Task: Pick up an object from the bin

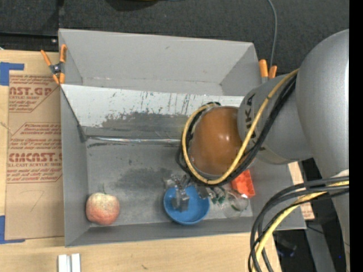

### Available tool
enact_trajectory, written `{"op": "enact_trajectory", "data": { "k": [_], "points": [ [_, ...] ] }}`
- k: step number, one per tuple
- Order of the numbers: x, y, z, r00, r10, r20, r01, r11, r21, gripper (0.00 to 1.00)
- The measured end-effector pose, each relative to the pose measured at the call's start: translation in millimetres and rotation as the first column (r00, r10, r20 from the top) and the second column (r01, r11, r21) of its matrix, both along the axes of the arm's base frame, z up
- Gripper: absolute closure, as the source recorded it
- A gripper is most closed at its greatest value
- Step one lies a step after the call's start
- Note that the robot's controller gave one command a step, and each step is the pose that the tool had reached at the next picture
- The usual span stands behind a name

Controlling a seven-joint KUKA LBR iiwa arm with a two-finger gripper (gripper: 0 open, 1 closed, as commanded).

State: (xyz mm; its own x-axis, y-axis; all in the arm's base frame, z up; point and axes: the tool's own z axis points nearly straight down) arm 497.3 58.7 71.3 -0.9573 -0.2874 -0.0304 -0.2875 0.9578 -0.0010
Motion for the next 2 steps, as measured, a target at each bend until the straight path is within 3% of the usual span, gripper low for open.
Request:
{"op": "enact_trajectory", "data": {
  "k": [2],
  "points": [
    [-0.8,0.1,3.0,1.000,0.000,-0.003,0.000,1.000,0.000,1.00]
  ]
}}
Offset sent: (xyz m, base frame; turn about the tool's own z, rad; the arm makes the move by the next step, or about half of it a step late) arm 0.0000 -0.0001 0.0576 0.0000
